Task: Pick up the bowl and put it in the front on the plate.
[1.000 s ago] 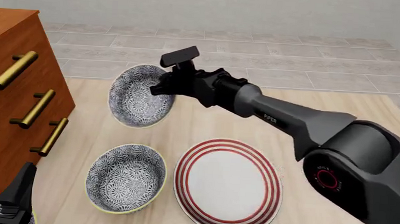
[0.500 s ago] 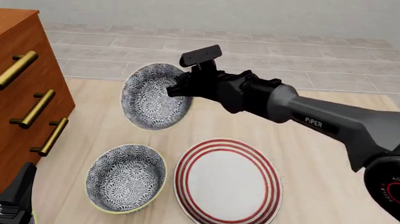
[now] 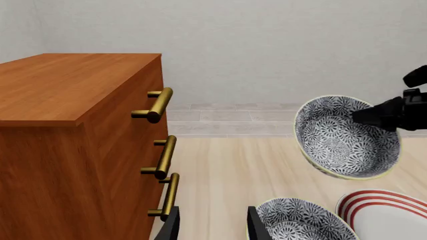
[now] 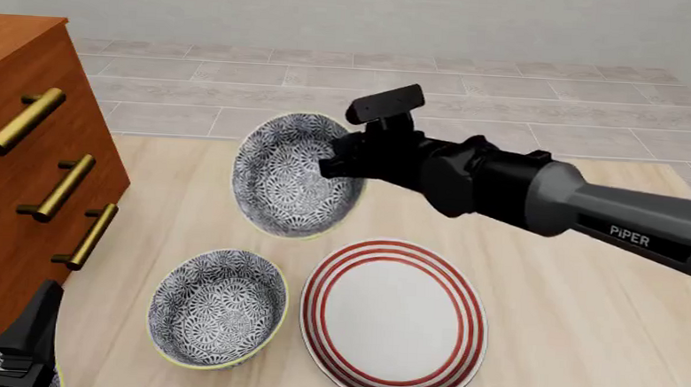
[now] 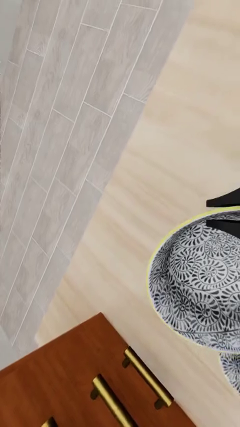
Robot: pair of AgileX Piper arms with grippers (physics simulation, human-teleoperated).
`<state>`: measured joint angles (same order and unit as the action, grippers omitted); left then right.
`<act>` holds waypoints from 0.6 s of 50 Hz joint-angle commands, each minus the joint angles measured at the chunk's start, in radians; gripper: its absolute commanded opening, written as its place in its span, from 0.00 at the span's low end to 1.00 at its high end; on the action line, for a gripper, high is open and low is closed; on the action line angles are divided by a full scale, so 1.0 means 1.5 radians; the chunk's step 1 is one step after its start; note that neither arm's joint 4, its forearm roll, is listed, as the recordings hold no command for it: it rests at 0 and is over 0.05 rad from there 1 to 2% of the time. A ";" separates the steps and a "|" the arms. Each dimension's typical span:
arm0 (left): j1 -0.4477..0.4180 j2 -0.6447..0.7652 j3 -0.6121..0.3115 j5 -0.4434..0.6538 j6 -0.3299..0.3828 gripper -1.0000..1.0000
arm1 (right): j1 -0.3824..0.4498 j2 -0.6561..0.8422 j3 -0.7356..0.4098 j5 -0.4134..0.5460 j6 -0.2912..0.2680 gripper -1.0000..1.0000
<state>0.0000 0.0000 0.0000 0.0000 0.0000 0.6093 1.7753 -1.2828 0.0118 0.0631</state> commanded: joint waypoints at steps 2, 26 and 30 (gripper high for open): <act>0.000 0.000 0.000 0.000 0.000 1.00 | -0.020 -0.049 0.071 -0.029 -0.011 0.00; 0.000 0.000 0.000 0.000 0.000 1.00 | -0.037 -0.102 0.155 -0.040 -0.014 0.00; 0.000 0.000 0.000 0.000 0.000 1.00 | -0.038 -0.111 0.171 -0.042 -0.011 0.00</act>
<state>0.0000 0.0000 0.0000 0.0000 0.0000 0.5613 1.6447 -1.0735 -0.0430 0.0394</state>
